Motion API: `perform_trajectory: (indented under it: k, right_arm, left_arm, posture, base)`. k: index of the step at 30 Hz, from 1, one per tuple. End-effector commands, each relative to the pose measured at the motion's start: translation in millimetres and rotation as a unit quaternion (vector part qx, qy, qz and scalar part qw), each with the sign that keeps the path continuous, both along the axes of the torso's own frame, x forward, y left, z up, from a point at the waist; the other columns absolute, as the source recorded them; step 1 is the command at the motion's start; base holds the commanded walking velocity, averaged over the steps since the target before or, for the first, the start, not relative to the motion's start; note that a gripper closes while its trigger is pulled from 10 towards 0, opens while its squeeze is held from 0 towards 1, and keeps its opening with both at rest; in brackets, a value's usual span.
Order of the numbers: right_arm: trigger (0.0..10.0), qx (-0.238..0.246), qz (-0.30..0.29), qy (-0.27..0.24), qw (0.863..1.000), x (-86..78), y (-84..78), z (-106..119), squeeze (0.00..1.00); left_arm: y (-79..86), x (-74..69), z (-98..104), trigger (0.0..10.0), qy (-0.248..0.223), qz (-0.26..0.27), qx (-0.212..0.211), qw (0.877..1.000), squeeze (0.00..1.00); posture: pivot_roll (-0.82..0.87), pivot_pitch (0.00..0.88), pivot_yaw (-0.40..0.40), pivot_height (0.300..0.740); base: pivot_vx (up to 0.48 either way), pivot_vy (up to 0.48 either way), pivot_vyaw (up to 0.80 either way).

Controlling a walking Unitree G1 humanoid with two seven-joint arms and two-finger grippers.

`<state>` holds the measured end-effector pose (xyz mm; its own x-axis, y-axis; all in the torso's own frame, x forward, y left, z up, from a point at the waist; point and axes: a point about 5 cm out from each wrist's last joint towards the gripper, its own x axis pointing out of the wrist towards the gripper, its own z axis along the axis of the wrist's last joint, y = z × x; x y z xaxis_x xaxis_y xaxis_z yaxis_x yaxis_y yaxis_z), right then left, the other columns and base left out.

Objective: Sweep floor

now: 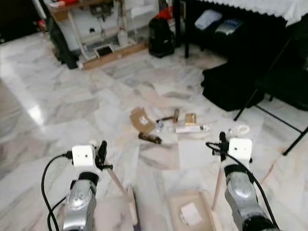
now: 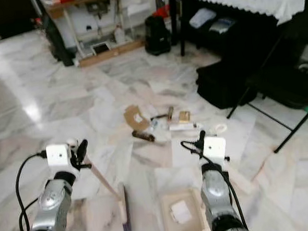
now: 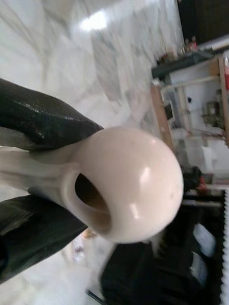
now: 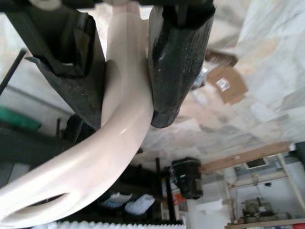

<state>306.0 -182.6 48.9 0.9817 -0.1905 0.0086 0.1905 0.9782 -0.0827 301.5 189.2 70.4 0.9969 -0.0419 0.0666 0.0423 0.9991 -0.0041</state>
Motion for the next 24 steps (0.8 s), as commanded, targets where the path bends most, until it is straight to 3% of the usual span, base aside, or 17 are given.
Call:
perform_trajectory:
  k: [1,24]
  right_arm:
    - [10.0,0.01,0.002,-0.021,1.0,4.1,4.4,7.3,0.0]
    - [10.0,0.009,0.008,-0.018,1.0,4.8,7.7,6.7,0.0]
  left_arm:
    - [5.5,3.1,10.4,10.0,-0.02,0.004,0.008,1.0,0.0]
    - [5.4,3.3,12.7,10.0,-0.02,0.0,0.012,1.0,0.0]
  posture:
    - [-0.06,0.0,0.106,0.74]
    - [-0.05,0.0,0.111,0.74]
  base:
    - [-0.371,0.0,0.0]
    - [-0.375,0.0,0.0]
